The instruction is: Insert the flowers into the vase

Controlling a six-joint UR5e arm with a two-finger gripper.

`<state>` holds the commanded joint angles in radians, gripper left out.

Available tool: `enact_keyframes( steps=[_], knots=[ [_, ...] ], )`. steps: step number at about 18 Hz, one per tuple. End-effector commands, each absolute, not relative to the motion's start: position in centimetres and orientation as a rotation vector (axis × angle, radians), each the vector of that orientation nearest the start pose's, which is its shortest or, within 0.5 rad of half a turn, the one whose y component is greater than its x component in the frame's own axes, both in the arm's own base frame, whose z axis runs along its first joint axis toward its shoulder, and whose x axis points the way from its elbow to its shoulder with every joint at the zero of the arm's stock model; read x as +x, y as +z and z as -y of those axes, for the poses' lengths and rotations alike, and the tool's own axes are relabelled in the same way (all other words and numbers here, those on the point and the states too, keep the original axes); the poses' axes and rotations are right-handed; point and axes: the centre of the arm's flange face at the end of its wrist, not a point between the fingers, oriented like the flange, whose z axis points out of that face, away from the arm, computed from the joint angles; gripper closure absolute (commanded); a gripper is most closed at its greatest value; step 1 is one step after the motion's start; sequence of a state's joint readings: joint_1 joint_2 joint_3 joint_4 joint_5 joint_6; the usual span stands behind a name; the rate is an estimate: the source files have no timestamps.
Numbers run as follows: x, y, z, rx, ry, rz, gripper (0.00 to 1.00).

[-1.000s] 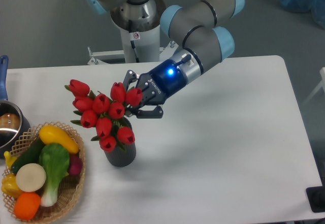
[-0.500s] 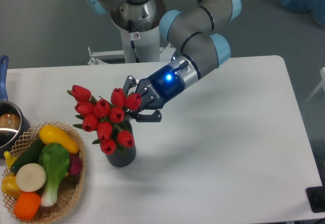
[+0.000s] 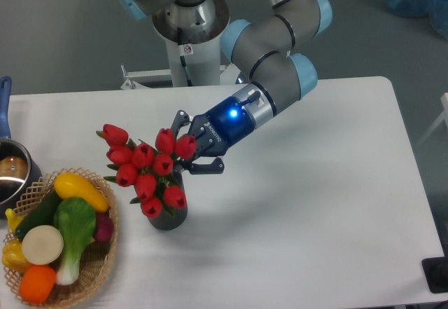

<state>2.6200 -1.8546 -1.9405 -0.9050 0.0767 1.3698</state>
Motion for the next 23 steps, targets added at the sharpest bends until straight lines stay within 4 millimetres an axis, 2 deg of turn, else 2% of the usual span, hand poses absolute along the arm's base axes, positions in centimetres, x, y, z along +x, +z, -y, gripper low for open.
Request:
enact_keyframes(
  steps=[2,3,4,5,12,17,23],
  knots=[
    [-34.2,32.3,-46.5,-1.654,-0.545,-0.271,0.45],
    [-34.2,32.3,-46.5,-1.655,-0.547,-0.269,0.31],
    [-34.1,32.1,-46.4,-1.654,-0.55,-0.264,0.05],
    [-34.1,31.8,-46.1,-1.658,-0.555,-0.254,0.0],
    [-35.1,31.5,-44.8,-1.66,-0.536,-0.223,0.0],
    [-36.5,31.8,-42.8,-1.699,-0.487,-0.197,0.0],
    [-38.8,33.6,-40.0,-1.736,-0.389,-0.175,0.0]
  ],
)
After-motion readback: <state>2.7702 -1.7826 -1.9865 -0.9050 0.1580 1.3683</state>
